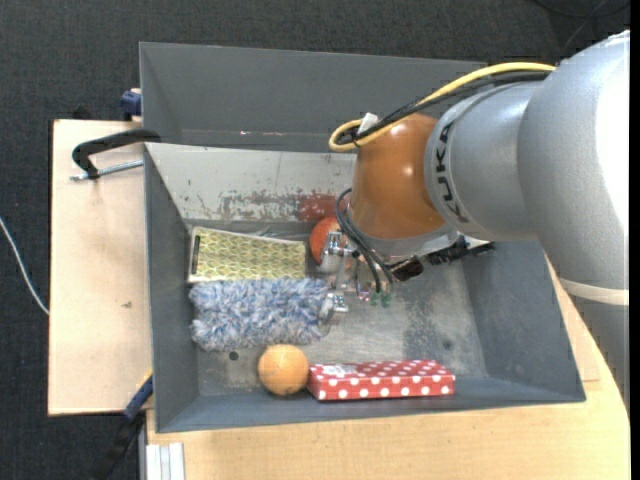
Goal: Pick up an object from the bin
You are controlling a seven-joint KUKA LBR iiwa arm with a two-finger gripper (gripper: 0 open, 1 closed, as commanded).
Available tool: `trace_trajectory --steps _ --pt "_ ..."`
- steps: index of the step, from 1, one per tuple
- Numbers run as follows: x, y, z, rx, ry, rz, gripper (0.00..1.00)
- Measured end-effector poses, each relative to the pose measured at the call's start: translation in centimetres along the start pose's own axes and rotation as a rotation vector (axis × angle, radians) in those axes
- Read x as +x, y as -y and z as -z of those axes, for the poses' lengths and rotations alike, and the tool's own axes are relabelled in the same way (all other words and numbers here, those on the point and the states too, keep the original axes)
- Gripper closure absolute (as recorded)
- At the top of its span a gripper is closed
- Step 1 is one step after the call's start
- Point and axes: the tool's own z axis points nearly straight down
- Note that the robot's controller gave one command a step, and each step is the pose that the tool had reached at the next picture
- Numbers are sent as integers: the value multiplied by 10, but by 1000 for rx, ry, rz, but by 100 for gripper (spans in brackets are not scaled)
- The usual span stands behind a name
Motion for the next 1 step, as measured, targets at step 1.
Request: trace_trajectory --steps 1 --pt "-4 -33 -1 8 12 21 100"
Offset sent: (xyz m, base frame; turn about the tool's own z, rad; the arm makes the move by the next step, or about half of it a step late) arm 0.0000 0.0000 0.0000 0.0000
